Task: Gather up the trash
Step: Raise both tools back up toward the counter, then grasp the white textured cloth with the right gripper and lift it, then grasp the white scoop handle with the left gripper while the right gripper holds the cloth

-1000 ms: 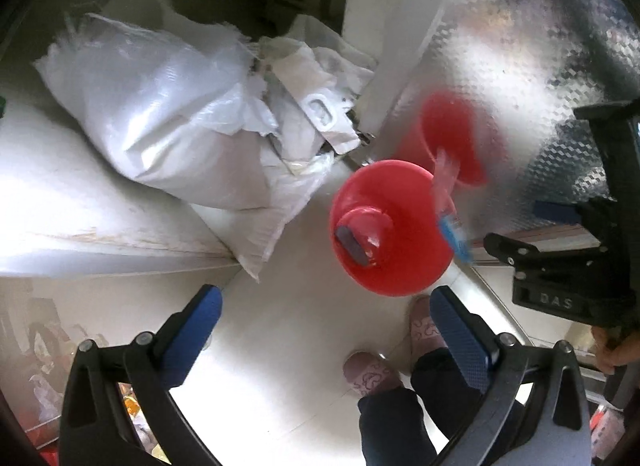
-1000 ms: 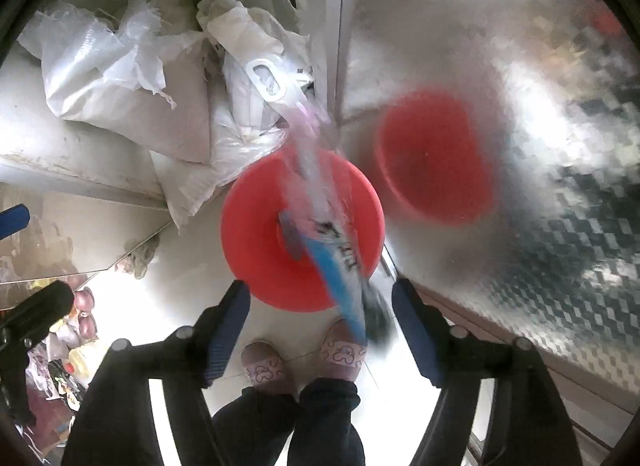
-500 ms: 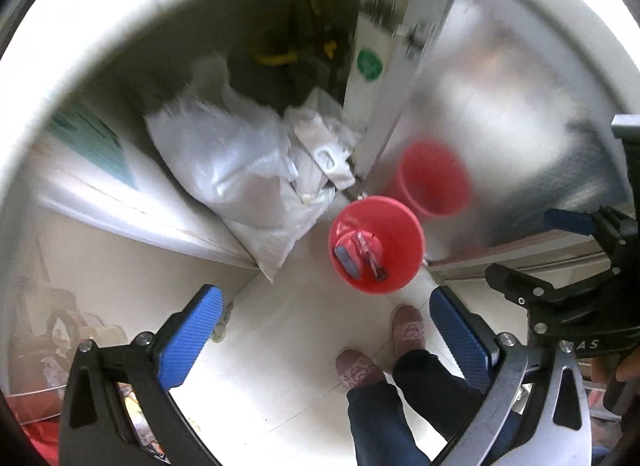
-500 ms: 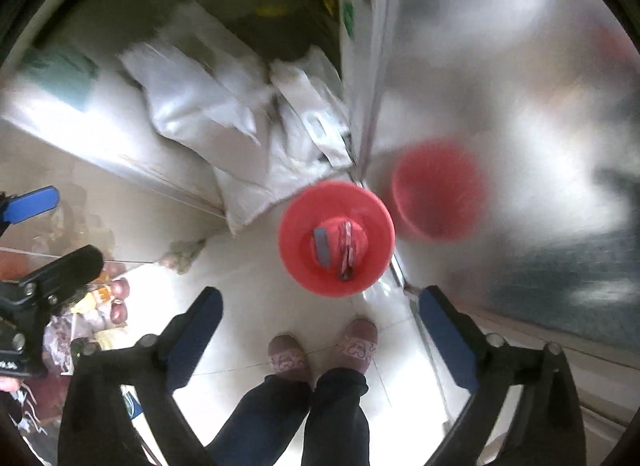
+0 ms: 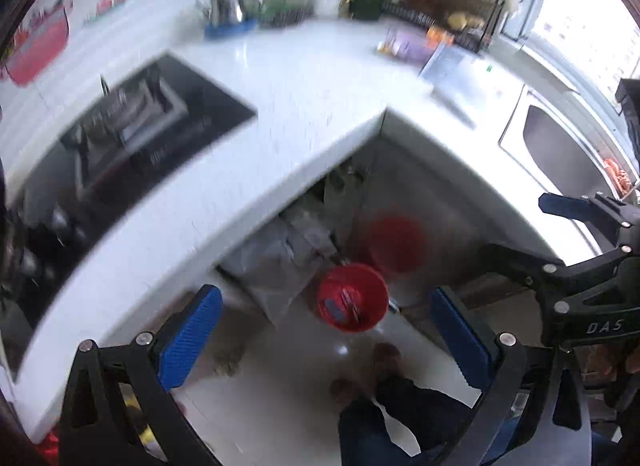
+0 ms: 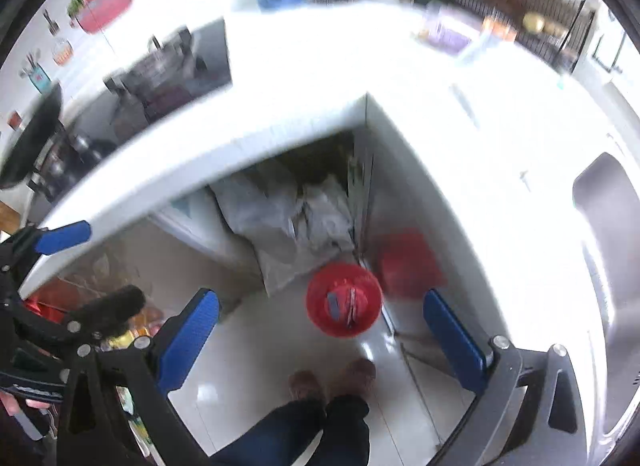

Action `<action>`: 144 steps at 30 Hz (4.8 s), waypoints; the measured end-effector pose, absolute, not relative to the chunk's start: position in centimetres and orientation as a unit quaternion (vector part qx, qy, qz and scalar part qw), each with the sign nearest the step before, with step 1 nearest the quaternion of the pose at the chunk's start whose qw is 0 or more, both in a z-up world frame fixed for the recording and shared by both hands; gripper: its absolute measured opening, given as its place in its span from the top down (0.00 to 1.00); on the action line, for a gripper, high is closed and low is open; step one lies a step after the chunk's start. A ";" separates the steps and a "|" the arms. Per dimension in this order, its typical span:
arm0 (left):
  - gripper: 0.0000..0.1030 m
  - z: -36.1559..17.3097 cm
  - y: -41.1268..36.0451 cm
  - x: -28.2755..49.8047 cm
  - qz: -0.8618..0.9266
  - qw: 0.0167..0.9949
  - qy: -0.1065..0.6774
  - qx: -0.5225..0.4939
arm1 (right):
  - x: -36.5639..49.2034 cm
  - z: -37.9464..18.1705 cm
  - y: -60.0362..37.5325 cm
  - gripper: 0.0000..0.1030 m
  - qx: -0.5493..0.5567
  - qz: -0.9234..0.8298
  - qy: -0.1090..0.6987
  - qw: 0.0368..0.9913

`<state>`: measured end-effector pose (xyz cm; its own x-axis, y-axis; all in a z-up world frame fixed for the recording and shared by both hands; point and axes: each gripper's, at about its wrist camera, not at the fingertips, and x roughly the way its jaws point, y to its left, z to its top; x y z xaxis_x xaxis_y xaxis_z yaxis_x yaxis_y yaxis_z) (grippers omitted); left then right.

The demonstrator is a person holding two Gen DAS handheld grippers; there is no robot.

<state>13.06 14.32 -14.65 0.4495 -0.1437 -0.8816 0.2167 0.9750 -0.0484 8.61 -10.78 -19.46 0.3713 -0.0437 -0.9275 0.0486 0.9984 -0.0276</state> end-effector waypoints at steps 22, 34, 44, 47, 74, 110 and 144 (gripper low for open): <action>0.00 -3.5 6.8 16.3 -0.177 0.892 0.409 0.081 | 6.4 -6.1 -14.8 0.01 0.009 -0.123 0.447 0.886; 0.00 -3.9 -0.9 23.0 -0.213 0.877 0.414 0.118 | 8.4 -4.9 -22.2 0.00 0.033 -0.160 0.450 0.878; 0.00 -7.6 -3.5 29.8 -0.199 0.857 0.462 0.110 | 13.3 -7.0 -27.6 0.01 0.058 -0.152 0.481 0.861; 0.00 -9.5 -2.9 31.1 -0.189 0.849 0.484 0.098 | 14.9 -8.8 -28.2 0.01 0.065 -0.135 0.505 0.850; 0.00 -18.1 1.0 34.4 -0.111 0.806 0.577 0.062 | 21.8 -19.8 -27.2 0.86 -0.009 -0.059 0.618 0.784; 0.00 -20.7 -9.3 40.6 -0.319 0.757 0.535 0.196 | 18.3 -13.8 -35.3 0.93 0.105 -0.133 0.567 0.806; 0.97 -18.6 -9.5 35.8 -0.401 0.727 0.516 0.212 | 18.8 -13.1 -34.3 0.93 0.115 -0.119 0.564 0.809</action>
